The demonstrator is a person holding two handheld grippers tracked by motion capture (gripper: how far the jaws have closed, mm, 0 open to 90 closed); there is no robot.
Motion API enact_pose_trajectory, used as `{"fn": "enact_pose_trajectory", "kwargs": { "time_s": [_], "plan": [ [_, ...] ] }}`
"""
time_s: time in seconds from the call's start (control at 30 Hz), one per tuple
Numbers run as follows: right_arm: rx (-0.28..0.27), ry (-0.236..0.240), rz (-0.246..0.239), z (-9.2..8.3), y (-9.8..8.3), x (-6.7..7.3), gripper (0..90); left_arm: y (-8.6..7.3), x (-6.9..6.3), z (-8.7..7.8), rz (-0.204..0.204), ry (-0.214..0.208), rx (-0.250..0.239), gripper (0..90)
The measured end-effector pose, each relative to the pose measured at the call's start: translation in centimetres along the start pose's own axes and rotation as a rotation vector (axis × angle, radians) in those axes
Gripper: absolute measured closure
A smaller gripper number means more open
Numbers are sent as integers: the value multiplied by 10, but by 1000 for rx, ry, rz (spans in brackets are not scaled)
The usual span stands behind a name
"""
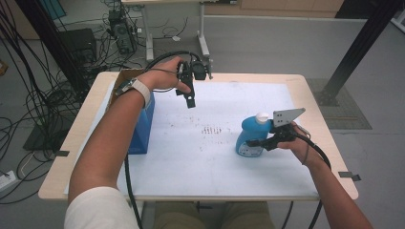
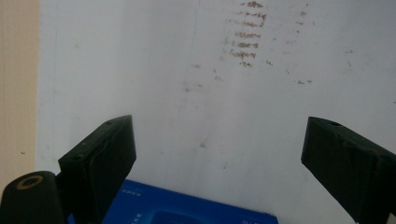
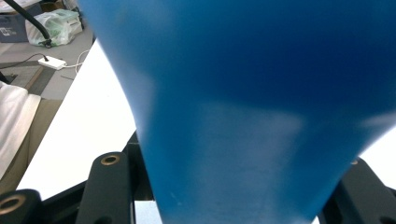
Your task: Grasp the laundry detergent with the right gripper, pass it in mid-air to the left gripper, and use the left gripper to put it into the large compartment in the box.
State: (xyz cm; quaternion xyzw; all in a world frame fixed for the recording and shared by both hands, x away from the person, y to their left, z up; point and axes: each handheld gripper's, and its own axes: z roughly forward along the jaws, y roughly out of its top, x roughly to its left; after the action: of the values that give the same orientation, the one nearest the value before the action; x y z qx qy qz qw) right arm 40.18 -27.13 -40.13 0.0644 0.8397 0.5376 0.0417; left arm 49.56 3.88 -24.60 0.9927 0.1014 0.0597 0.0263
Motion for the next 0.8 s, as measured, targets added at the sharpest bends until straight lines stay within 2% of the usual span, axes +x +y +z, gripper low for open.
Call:
{"fn": "enact_pose_trajectory", "kwargs": {
  "time_s": [0.8],
  "plan": [
    [1, -1, -3, 0, 0, 0, 430, 1, 0, 0, 1, 0, 4, 105]
  ]
}}
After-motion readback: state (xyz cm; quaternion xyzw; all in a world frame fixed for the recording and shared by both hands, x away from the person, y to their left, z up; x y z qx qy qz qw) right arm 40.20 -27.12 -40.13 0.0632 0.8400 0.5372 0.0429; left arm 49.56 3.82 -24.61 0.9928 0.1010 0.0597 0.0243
